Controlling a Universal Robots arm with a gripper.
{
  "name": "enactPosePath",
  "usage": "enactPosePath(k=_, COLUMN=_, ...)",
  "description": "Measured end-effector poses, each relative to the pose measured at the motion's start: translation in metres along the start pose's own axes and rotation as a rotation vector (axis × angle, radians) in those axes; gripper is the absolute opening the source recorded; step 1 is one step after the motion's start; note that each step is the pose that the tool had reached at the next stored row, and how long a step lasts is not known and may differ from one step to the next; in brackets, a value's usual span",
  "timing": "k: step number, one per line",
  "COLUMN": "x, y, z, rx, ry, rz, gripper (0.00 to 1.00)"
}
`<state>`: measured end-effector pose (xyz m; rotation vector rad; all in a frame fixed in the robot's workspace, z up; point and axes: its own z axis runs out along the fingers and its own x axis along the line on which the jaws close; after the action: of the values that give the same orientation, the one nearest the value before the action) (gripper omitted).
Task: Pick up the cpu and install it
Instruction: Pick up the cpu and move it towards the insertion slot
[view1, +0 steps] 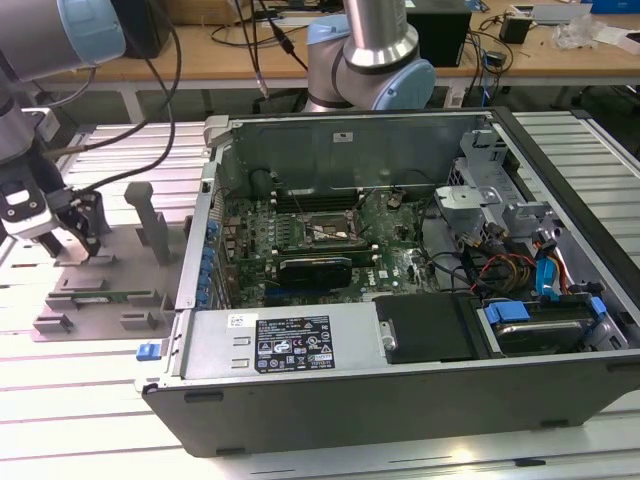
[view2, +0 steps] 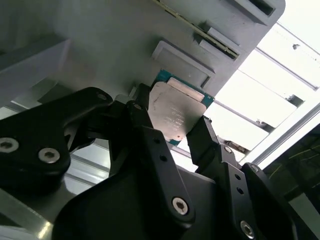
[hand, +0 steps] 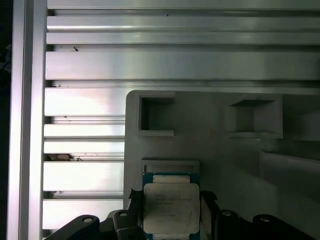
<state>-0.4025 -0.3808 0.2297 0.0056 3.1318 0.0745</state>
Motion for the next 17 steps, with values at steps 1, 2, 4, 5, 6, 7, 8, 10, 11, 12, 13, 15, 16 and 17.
enactPosePath(k=1, x=0.0000, y=0.0001, z=-0.0015, rx=0.0000, ry=0.0000, rz=0.000, gripper=0.55)
enactPosePath(k=2, x=0.0000, y=0.0001, z=-0.0028, rx=0.0000, ry=0.0000, rz=0.000, gripper=0.55)
enactPosePath(k=4, x=0.0000, y=0.0003, z=-0.0057, rx=0.0000, ry=0.0001, rz=0.000, gripper=0.55)
enactPosePath(k=5, x=-0.0001, y=0.0004, z=-0.0072, rx=0.0000, ry=0.0000, rz=0.000, gripper=0.55)
enactPosePath(k=6, x=-0.0001, y=0.0005, z=-0.0089, rx=0.0000, ry=0.0000, rz=0.000, gripper=0.55)
enactPosePath(k=7, x=-0.0001, y=0.0006, z=-0.0111, rx=0.0000, ry=0.0000, rz=0.000, gripper=0.55)
enactPosePath(k=8, x=-0.0001, y=0.0007, z=-0.0125, rx=0.0000, ry=0.0000, rz=0.000, gripper=0.55)
enactPosePath(k=10, x=-0.0001, y=0.0008, z=-0.0154, rx=0.0000, ry=0.0001, rz=0.000, gripper=0.55)
enactPosePath(k=11, x=-0.0001, y=0.0009, z=-0.0177, rx=0.0000, ry=0.0001, rz=0.000, gripper=0.55)
enactPosePath(k=12, x=-0.0001, y=0.0010, z=-0.0197, rx=0.0000, ry=0.0000, rz=0.000, gripper=0.55)
enactPosePath(k=13, x=-0.0002, y=0.0011, z=-0.0214, rx=0.0000, ry=0.0000, rz=0.000, gripper=0.55)
enactPosePath(k=15, x=-0.0002, y=0.0014, z=-0.0254, rx=0.0001, ry=0.0001, rz=0.000, gripper=0.55)
enactPosePath(k=16, x=-0.0002, y=0.0016, z=-0.0280, rx=0.0001, ry=0.0000, rz=0.000, gripper=0.55)
enactPosePath(k=17, x=-0.0003, y=0.0018, z=-0.0307, rx=0.0000, ry=0.0000, rz=0.000, gripper=0.55)
